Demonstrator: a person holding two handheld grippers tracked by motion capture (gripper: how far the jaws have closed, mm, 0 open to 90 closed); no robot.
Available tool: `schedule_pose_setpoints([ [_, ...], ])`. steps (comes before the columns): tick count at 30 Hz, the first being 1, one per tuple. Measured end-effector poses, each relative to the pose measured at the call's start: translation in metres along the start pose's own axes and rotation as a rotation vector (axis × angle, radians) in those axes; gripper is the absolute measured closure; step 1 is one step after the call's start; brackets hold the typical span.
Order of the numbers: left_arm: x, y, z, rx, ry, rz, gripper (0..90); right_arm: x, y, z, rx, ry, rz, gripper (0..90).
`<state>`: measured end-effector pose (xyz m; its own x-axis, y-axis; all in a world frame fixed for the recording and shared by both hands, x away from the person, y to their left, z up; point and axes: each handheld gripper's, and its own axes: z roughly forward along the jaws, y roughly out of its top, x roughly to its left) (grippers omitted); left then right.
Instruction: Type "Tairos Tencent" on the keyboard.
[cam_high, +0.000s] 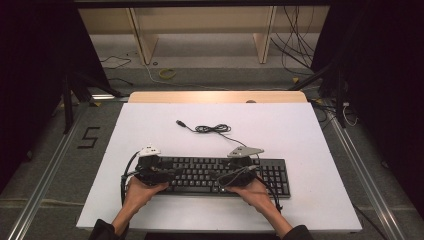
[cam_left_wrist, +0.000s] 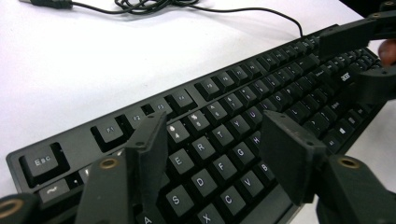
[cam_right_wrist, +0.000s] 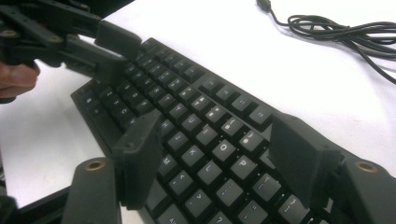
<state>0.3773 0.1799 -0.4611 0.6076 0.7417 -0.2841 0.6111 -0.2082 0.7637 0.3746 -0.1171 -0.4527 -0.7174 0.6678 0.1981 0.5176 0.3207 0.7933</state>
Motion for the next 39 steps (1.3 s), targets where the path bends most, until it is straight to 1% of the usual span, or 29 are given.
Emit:
schedule_pose_setpoints([
  [4,0.0,-0.001,-0.002,0.001,0.0,0.017,37.7,-0.001,0.002,0.002,0.002,-0.004,0.001,39.9],
  [7,0.0,-0.002,-0.004,-0.006,-0.005,0.01,36.1,-0.001,0.003,0.004,0.011,-0.02,-0.01,44.0],
  [8,-0.001,-0.003,-0.005,-0.01,-0.005,0.015,35.7,-0.001,0.003,0.004,0.016,-0.025,-0.011,45.9],
  [12,-0.001,-0.003,-0.007,-0.015,-0.001,0.023,34.3,-0.002,0.004,0.006,0.021,-0.034,-0.018,56.8],
  [13,-0.001,-0.003,-0.007,-0.015,-0.001,0.023,34.3,-0.002,0.004,0.006,0.021,-0.034,-0.018,56.8],
  [14,-0.002,-0.004,-0.007,-0.023,0.0,0.017,34.4,-0.003,0.005,0.007,0.018,-0.029,-0.021,62.4],
  [16,-0.001,-0.004,-0.011,-0.04,-0.004,0.013,34.1,-0.003,0.005,0.009,0.021,-0.028,-0.025,66.9],
  [19,-0.002,-0.005,-0.013,-0.05,-0.007,0.008,32.6,-0.002,0.006,0.012,0.032,-0.026,-0.03,74.8],
  [20,-0.001,-0.005,-0.013,-0.054,-0.009,0.009,32.6,-0.002,0.006,0.012,0.032,-0.026,-0.03,74.8],
  [21,-0.002,-0.006,-0.014,-0.057,-0.009,0.007,31.8,-0.002,0.007,0.014,0.04,-0.029,-0.038,78.8],
  [22,-0.002,-0.006,-0.015,-0.063,-0.012,0.008,31.8,-0.002,0.006,0.016,0.046,-0.03,-0.042,80.3],
  [30,-0.001,-0.011,-0.02,-0.076,-0.021,-0.004,31.3,-0.002,0.005,0.023,0.089,-0.038,-0.055,90.0],
  [37,0.0,-0.015,-0.022,-0.079,-0.017,-0.008,31.4,-0.001,0.002,0.03,0.12,-0.041,-0.06,90.0],
  [39,0.0,-0.015,-0.023,-0.079,-0.017,-0.003,31.5,-0.001,0.002,0.031,0.123,-0.041,-0.058,90.0],
])
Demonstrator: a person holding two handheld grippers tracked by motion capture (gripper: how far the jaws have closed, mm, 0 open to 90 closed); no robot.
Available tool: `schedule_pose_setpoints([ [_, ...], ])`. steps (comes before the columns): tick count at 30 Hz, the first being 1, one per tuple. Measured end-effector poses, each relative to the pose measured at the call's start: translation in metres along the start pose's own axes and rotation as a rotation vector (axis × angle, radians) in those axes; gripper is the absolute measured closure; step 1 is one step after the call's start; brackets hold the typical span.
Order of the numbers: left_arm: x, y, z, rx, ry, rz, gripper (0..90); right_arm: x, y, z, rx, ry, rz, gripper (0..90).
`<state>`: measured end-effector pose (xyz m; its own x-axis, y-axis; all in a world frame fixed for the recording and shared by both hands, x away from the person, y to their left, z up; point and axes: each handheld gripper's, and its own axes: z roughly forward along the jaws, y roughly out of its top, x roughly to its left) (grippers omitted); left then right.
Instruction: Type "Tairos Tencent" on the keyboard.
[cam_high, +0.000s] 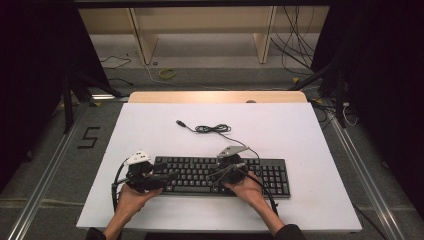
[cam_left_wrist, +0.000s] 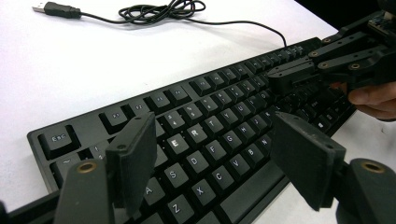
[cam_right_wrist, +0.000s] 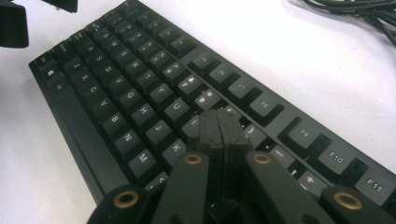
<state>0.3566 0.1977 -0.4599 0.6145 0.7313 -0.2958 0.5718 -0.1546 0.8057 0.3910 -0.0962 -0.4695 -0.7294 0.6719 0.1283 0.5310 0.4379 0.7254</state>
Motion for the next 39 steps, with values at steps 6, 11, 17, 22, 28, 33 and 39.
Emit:
schedule_pose_setpoints([
  [6,0.0,-0.002,0.0,0.004,0.0,0.001,31.4,0.0,-0.001,0.004,0.01,0.001,0.003,90.0],
  [11,0.0,-0.002,0.0,0.007,0.0,0.002,31.5,0.0,-0.002,0.007,0.018,0.001,0.003,90.0],
  [17,0.001,-0.003,0.0,0.009,0.001,0.002,31.6,-0.001,-0.003,0.009,0.02,-0.014,0.002,90.0],
  [22,0.001,-0.003,0.0,0.011,0.003,0.003,31.6,-0.001,-0.003,0.009,0.021,-0.018,0.007,90.0],
  [28,0.003,-0.004,0.0,0.013,0.005,-0.002,31.7,-0.004,0.001,0.0,-0.029,0.014,0.058,88.8],
  [33,0.003,-0.004,0.0,0.012,0.008,-0.002,31.8,-0.004,0.002,-0.007,-0.059,0.035,0.068,83.0],
  [39,0.004,-0.004,0.0,0.012,0.012,0.002,32.7,-0.003,0.002,-0.015,-0.077,0.067,0.064,72.2],
])
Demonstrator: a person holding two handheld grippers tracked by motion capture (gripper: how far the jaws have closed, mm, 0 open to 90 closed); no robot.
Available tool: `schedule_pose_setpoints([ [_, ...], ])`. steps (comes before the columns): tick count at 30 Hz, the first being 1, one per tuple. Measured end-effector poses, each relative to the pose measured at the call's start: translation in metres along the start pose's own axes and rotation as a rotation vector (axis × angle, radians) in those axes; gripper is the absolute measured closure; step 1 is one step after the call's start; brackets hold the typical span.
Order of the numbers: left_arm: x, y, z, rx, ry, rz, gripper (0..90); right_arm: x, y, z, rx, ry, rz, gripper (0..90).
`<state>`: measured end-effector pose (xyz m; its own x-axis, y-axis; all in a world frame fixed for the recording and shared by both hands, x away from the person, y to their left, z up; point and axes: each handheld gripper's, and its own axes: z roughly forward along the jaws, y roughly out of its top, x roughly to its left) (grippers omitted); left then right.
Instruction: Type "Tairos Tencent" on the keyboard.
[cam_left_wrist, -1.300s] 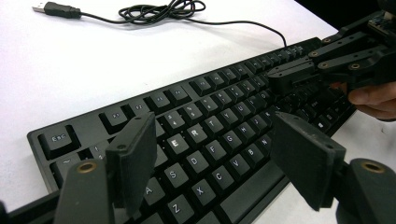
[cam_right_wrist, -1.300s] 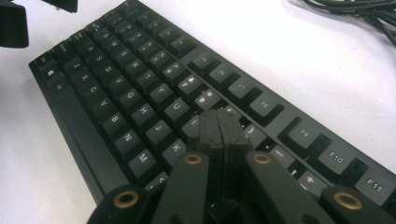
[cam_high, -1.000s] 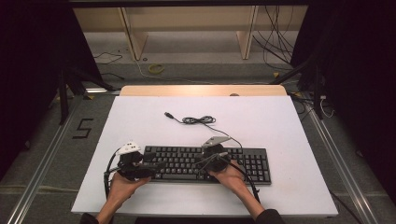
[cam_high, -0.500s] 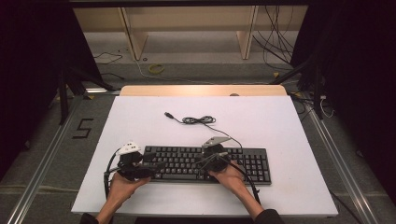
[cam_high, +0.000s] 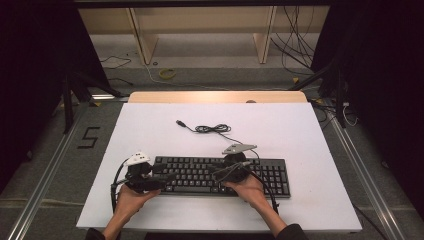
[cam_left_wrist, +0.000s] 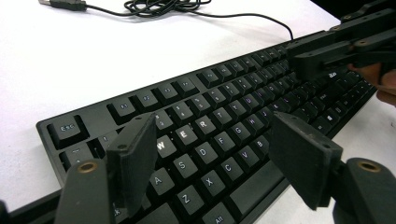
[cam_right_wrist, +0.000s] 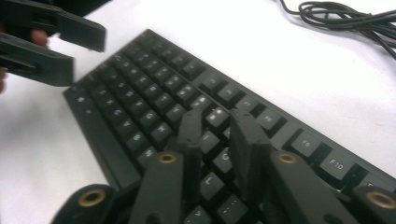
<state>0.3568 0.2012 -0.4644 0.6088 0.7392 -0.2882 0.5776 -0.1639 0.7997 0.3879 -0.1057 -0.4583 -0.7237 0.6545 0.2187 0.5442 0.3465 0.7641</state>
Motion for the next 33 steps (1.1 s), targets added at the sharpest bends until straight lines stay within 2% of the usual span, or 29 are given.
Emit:
schedule_pose_setpoints([
  [12,0.003,0.0,-0.003,0.007,0.014,-0.007,44.5,0.008,-0.002,-0.011,-0.012,0.038,-0.015,58.1],
  [15,0.003,0.0,-0.003,0.016,0.021,0.002,50.6,0.009,-0.003,-0.014,-0.017,0.041,-0.017,52.3],
  [19,0.002,0.001,-0.003,0.034,0.037,0.027,56.5,0.01,-0.003,-0.016,-0.026,0.046,-0.015,49.0],
  [20,0.002,0.001,-0.003,0.037,0.038,0.027,60.1,0.01,-0.004,-0.017,-0.027,0.044,-0.011,45.2],
  [26,0.002,0.001,-0.003,0.053,0.039,0.032,68.4,0.011,-0.006,-0.018,-0.031,0.045,-0.015,43.3],
  [33,0.0,0.001,-0.003,0.079,0.048,0.059,83.4,0.015,-0.009,-0.019,-0.038,0.048,-0.03,40.0],
])
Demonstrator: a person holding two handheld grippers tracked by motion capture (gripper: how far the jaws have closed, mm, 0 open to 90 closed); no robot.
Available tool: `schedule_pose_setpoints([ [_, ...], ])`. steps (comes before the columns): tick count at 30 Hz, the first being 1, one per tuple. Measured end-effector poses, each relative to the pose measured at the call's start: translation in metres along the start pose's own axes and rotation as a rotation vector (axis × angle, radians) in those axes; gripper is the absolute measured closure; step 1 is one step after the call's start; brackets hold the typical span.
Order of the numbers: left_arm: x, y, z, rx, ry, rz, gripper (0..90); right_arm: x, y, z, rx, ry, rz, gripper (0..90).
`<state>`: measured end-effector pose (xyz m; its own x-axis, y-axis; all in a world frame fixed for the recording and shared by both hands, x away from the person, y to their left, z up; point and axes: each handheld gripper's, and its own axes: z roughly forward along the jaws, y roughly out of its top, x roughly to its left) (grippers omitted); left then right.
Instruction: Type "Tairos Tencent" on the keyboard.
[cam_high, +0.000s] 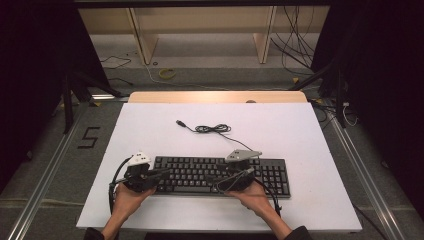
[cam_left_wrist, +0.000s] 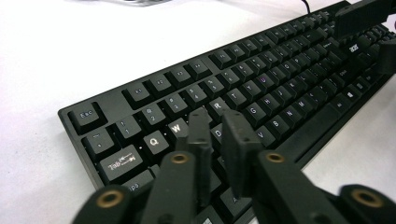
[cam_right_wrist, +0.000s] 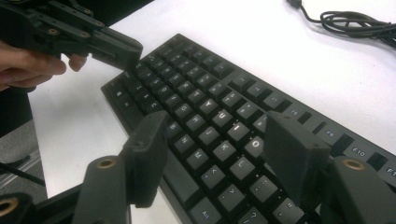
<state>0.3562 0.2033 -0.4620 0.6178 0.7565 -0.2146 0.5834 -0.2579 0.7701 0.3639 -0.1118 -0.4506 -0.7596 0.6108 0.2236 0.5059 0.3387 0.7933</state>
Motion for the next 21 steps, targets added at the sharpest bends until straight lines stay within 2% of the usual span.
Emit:
schedule_pose_setpoints([
  [4,0.0,0.0,0.0,0.013,0.004,0.005,89.1,0.001,-0.002,-0.001,-0.001,-0.001,0.002,39.2],
  [21,0.004,0.002,0.012,0.074,0.016,0.002,89.3,0.005,-0.007,-0.003,0.008,-0.006,-0.004,35.3],
])
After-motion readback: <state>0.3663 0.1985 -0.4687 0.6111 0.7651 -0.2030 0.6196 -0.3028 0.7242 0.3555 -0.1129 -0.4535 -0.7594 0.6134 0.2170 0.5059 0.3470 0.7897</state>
